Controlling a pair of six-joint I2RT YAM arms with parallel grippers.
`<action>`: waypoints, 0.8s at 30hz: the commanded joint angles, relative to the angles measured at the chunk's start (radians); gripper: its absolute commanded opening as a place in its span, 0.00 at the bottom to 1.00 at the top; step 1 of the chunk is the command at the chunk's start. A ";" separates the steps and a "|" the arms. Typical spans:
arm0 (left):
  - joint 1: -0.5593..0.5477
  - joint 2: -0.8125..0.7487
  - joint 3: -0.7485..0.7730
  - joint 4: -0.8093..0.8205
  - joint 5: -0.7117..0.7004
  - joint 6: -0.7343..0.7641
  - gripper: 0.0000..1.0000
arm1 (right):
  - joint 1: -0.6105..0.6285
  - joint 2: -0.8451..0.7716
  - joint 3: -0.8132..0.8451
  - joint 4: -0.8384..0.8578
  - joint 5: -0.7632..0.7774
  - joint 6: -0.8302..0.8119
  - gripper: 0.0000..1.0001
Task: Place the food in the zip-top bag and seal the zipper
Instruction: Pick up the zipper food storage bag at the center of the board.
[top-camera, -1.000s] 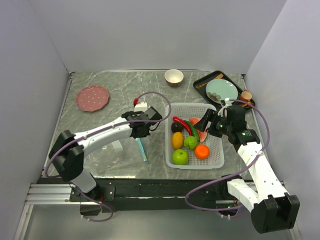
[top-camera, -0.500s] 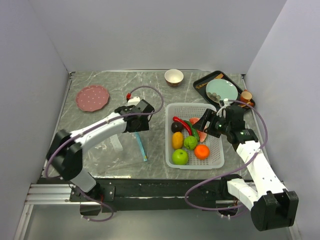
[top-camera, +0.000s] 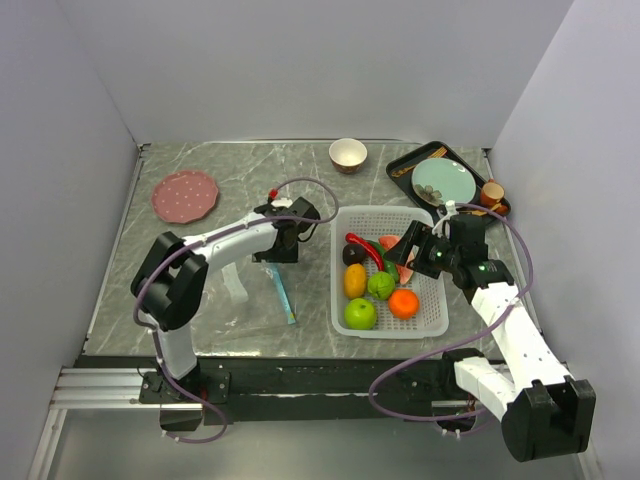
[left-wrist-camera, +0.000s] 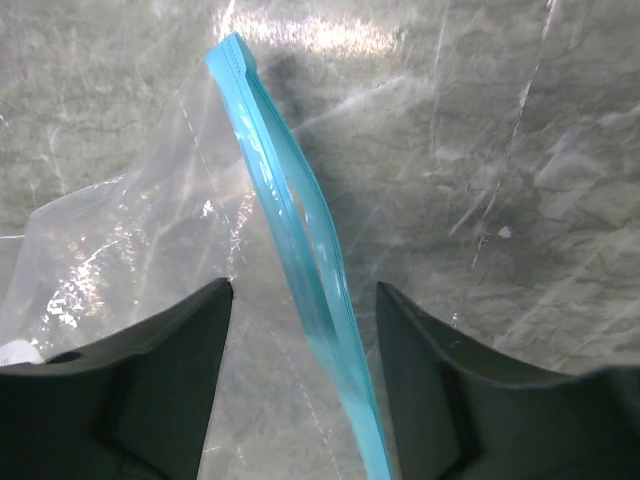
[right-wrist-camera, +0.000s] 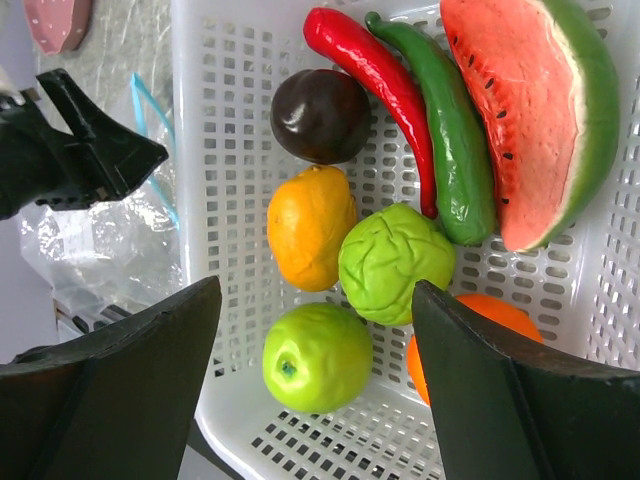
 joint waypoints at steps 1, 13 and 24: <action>0.003 -0.012 -0.004 -0.001 0.018 0.026 0.59 | 0.005 0.000 -0.002 0.022 0.000 -0.017 0.84; 0.004 -0.018 0.006 -0.046 0.042 0.075 0.73 | 0.005 0.015 -0.013 0.039 -0.003 -0.012 0.84; 0.004 -0.007 -0.032 -0.033 0.102 0.102 0.40 | 0.005 0.012 -0.022 0.039 -0.005 -0.012 0.84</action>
